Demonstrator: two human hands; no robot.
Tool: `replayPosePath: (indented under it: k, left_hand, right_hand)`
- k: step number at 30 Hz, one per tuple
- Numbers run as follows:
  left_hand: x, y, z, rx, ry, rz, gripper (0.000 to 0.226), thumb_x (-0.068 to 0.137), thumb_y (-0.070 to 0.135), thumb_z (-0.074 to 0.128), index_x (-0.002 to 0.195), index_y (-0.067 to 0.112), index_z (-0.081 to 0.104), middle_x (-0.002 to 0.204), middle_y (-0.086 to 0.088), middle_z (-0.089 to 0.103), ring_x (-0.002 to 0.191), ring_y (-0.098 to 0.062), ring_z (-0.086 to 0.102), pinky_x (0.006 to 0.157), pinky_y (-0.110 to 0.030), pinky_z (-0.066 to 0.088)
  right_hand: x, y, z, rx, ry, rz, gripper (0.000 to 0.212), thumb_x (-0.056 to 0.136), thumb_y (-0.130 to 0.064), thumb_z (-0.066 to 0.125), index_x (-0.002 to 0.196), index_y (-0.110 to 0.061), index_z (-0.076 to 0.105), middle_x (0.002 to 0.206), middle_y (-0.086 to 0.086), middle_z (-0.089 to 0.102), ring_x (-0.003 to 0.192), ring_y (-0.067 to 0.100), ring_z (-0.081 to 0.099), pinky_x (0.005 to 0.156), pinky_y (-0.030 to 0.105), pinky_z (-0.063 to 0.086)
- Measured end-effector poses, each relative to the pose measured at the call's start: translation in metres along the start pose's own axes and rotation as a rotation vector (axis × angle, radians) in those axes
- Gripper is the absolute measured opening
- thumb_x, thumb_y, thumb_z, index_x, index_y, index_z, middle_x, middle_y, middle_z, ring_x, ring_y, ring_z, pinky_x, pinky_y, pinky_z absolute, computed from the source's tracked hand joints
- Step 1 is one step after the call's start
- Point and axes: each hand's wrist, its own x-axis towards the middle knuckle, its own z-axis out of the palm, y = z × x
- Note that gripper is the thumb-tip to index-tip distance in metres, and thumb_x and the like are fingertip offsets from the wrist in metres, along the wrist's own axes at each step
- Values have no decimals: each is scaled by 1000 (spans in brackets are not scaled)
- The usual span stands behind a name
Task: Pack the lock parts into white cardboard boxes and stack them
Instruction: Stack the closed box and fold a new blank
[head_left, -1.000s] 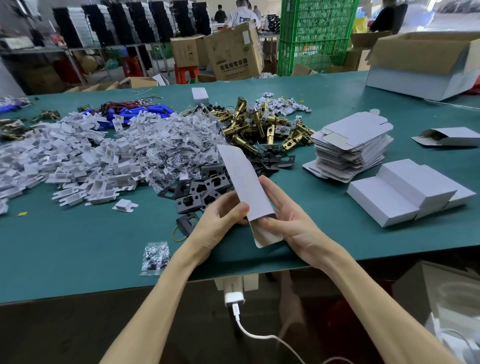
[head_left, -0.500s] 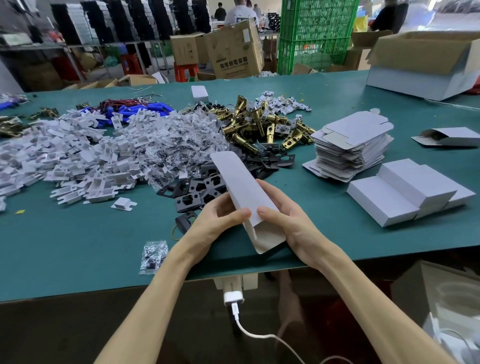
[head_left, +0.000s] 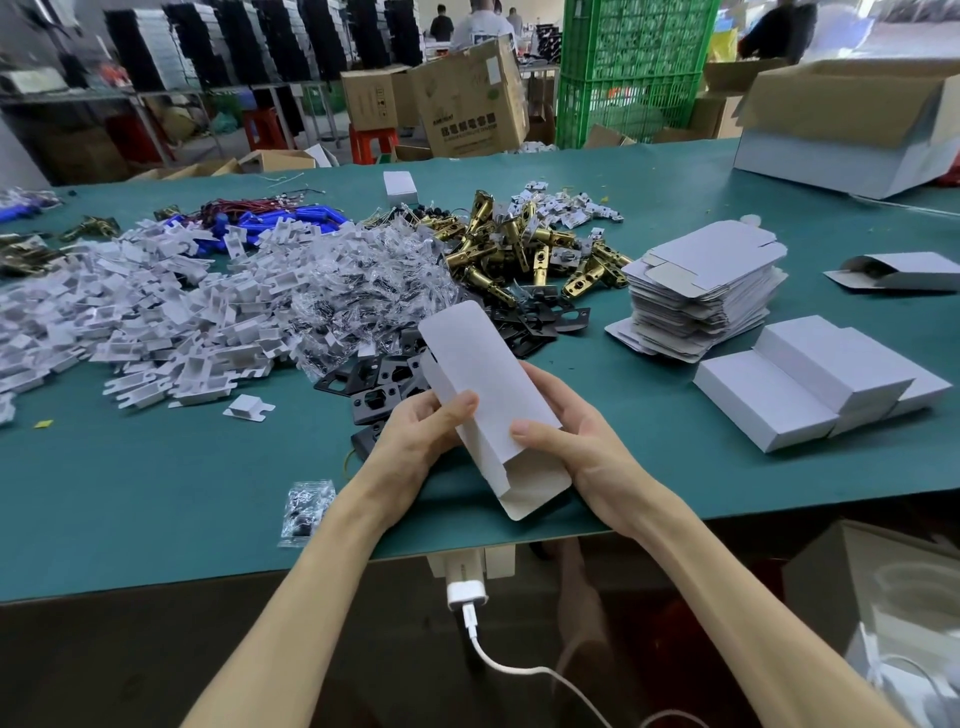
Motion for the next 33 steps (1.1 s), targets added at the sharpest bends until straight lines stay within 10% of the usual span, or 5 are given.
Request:
replayPosePath:
  k: [7,13,18,33]
  left_hand:
    - [3,-3,3,83,2,-26,44,96,34,63,129,6,68,127,-13,73,117,-30,70,103,-41,51]
    - [0,-4,5,26,45,-67,45,96,39,54,121,7,71,118,-17,76,105,-30,74,86,-35,59]
    - [-2,-6,8,100,71,-21,37,93,36,64,116,8,72,110,-12,79,94,-22,76,75,-28,59]
    - [-4,3,4,-101,-32,-49,58,108,54,35,147,17,56,147,-9,62,136,-29,58,107,-43,50]
  right_hand:
    - [1,-1,4,-2,169,-11,51,90,-44,69,140,-40,56,122,1,70,115,22,67,101,39,53]
    - [1,-1,8,-55,177,-29,44,99,-35,62,143,-41,52,99,17,62,68,21,64,62,27,55]
    - [0,2,13,-290,163,-47,64,90,-58,62,149,-38,43,129,7,65,115,21,65,103,44,52]
    - [3,3,19,-411,69,2,73,86,-73,52,149,-36,40,134,-19,62,120,2,61,107,40,48]
